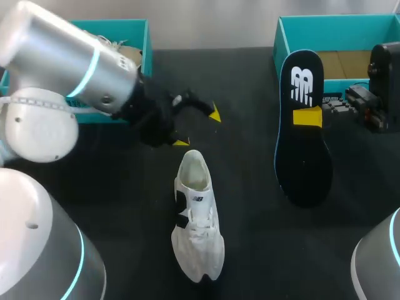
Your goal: Take the shoe out of the shoebox, open the shoe tongue, remove and reinsert the insole, then place the shoe into the shoebox
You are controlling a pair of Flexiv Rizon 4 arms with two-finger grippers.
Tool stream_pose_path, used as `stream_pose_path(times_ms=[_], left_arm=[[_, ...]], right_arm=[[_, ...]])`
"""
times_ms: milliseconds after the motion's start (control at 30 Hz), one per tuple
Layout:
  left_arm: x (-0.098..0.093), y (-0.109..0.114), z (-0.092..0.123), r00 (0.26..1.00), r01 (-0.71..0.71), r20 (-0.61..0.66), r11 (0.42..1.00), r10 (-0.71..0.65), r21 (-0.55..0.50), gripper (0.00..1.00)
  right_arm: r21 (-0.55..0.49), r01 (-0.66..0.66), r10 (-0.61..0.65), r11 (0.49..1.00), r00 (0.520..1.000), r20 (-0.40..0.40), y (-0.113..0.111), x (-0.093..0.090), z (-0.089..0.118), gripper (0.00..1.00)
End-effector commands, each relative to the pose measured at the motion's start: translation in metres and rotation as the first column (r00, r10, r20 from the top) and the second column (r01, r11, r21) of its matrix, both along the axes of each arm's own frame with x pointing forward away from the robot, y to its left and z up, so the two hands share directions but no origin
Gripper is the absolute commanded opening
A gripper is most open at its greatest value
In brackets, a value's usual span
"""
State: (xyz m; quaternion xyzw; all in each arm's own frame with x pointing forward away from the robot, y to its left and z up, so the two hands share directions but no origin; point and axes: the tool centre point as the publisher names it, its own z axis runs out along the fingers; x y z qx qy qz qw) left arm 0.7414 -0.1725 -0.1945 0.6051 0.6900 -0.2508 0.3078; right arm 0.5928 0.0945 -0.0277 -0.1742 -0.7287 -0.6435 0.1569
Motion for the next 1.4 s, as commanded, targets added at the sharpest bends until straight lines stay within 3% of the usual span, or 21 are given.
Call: stream_pose_path(times_ms=[33, 200, 500, 733, 1233, 1400], left_arm=[[-0.007, 0.017, 0.005, 1.0, 0.008, 0.028, 0.987, -0.003, -0.164, 1.0], [-0.007, 0.017, 0.005, 1.0, 0.008, 0.028, 0.987, -0.003, -0.164, 1.0], [0.012, 0.011, 0.029, 0.976, 0.132, 0.21, 0.912, -0.052, -0.387, 1.0], [0.018, 0.004, 0.047, 0.957, 0.192, 0.285, 0.87, -0.063, -0.454, 1.0], [0.032, -0.003, 0.067, 0.952, 0.209, 0.304, 0.772, -0.022, -0.6, 1.0], [0.036, 0.0, 0.074, 0.953, 0.2, 0.303, 0.761, -0.005, -0.617, 1.0]], right_arm=[[-0.001, -0.002, 0.002, 1.0, 1.0, -0.001, 0.002, 0.002, 0.0, 0.0], [-0.001, -0.002, 0.002, 1.0, 1.0, -0.001, 0.002, 0.002, 0.0, 0.0], [-0.001, -0.002, 0.002, 1.0, 1.0, -0.001, 0.002, 0.002, 0.0, 0.0], [-0.001, -0.002, 0.002, 1.0, 1.0, -0.001, 0.002, 0.002, 0.0, 0.0], [-0.001, -0.002, 0.002, 1.0, 1.0, -0.001, 0.002, 0.002, 0.0, 0.0], [-0.003, -0.049, 0.049, 0.999, 0.996, -0.077, 0.006, 0.039, -0.006, 0.0]])
